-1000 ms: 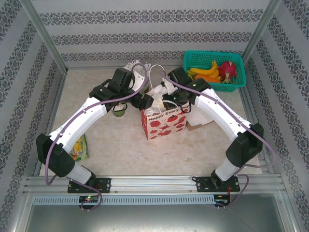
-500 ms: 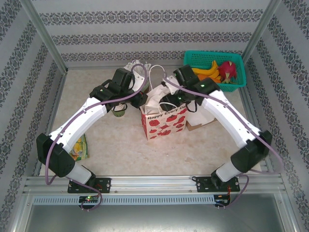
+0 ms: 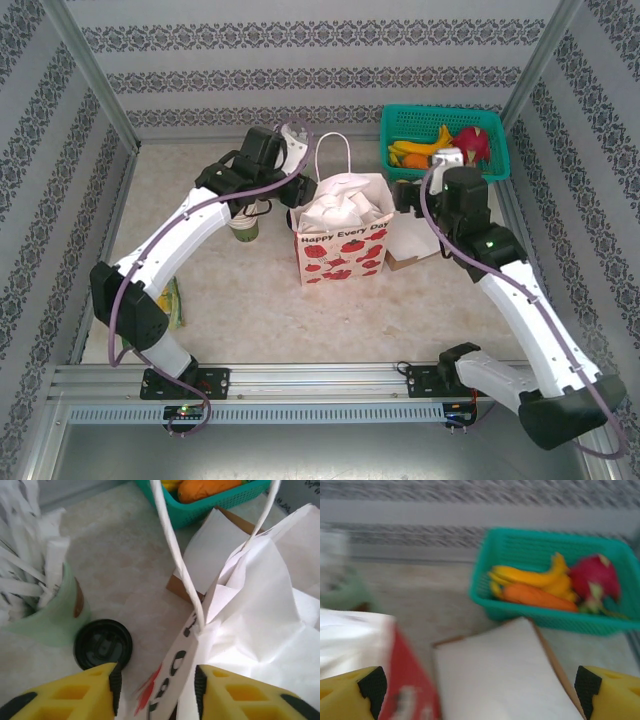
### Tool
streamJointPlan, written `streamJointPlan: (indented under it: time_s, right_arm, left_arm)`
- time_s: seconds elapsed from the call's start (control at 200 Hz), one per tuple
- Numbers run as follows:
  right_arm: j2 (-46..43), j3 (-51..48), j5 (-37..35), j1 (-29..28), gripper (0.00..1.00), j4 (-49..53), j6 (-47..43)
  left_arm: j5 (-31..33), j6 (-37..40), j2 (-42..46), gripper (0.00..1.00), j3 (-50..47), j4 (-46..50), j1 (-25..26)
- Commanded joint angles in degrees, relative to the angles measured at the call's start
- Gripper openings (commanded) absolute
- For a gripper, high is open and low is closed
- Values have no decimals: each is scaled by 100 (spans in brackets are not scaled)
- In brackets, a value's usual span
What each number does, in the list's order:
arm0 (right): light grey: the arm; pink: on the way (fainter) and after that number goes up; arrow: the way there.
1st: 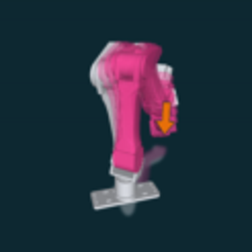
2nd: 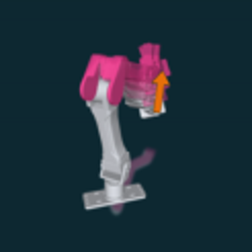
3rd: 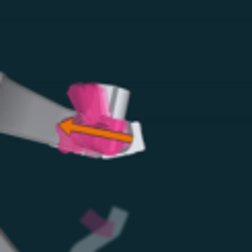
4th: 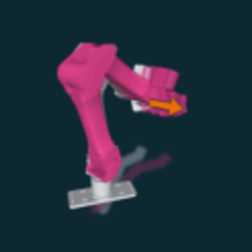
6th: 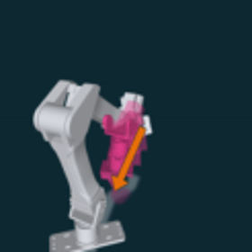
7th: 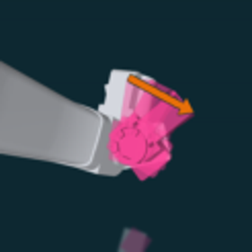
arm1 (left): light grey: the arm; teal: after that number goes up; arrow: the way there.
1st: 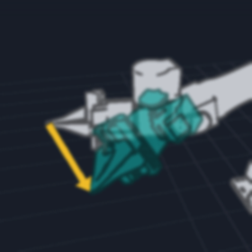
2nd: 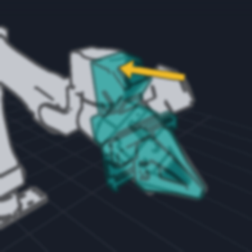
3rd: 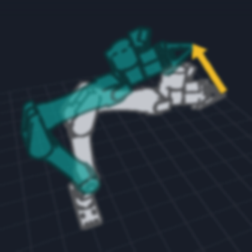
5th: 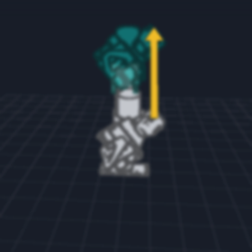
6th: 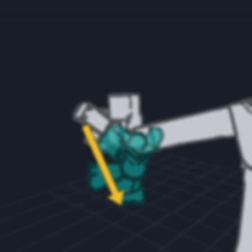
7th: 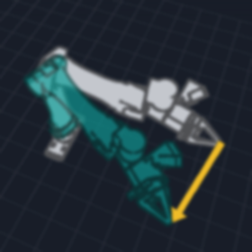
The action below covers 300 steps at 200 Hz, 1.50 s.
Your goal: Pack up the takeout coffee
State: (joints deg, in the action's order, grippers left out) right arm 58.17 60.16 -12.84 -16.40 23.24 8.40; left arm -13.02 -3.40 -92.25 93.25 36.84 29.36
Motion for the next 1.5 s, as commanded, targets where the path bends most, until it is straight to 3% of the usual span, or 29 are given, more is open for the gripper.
streamJointPlan:
  time_s: [0.0,0.06,0.115,0.195,0.36,0.51,0.629,0.719,0.789,0.944,1.019,1.139,1.249,1.344,1.399,1.449,1.494]
  right_arm:
    - [-268,-901,-637,618,98,-895,750]
    - [-373,-1398,-685,914,98,-1282,877]
    - [-442,-1849,-762,1169,98,-1653,952]
    - [-382,-2473,-591,1491,98,-2267,837]
    - [398,-3334,246,1762,98,-3410,643]
    - [1423,-3371,747,1796,98,-4174,512]
    - [1833,-3261,1244,1781,98,-4952,103]
    - [2101,-3199,1373,1781,98,-5440,-241]
    - [2239,-3197,1535,1749,98,-5730,-571]
    - [2773,-3872,1625,1611,98,-7514,-812]
    - [2782,-3752,1452,1603,98,-7256,-747]
    - [2804,-3757,1287,1611,98,-7304,-689]
    - [2788,-3765,1282,1612,98,-7291,-688]
    - [2787,-3766,1259,1598,98,-7290,-699]
    - [2787,-3766,1260,1596,98,-7291,-693]
    - [2787,-3762,1249,1597,98,-7292,-698]
    - [2810,-3740,1250,1589,98,-7269,-693]
  left_arm:
    - [493,-139,702,57,58,-72,-158]
    - [817,-328,1219,67,-236,-235,-271]
    - [1222,-546,1689,83,-613,-424,-440]
    - [2089,-765,2393,100,-1361,-743,-799]
    - [3901,-809,3576,100,-3388,-1606,-1657]
    - [4231,-395,4125,99,-5332,-3090,-2202]
    - [3931,-438,3886,99,-6464,-4700,-2501]
    - [3148,-248,3306,99,-6992,-5607,-2881]
    - [2516,-137,2783,99,-7194,-6082,-3104]
    - [1630,86,2071,99,-7158,-6683,-3253]
    - [1436,96,1947,99,-7329,-7537,-3262]
    - [787,-4,1377,99,-7185,-7905,-3292]
    - [722,144,906,99,-7174,-8322,-3244]
    - [752,190,95,99,-7402,-9663,-3192]
    - [893,116,419,99,-7174,-8630,-3191]
    - [924,120,159,99,-7174,-9105,-3183]
    - [927,120,339,99,-7061,-8540,-3187]
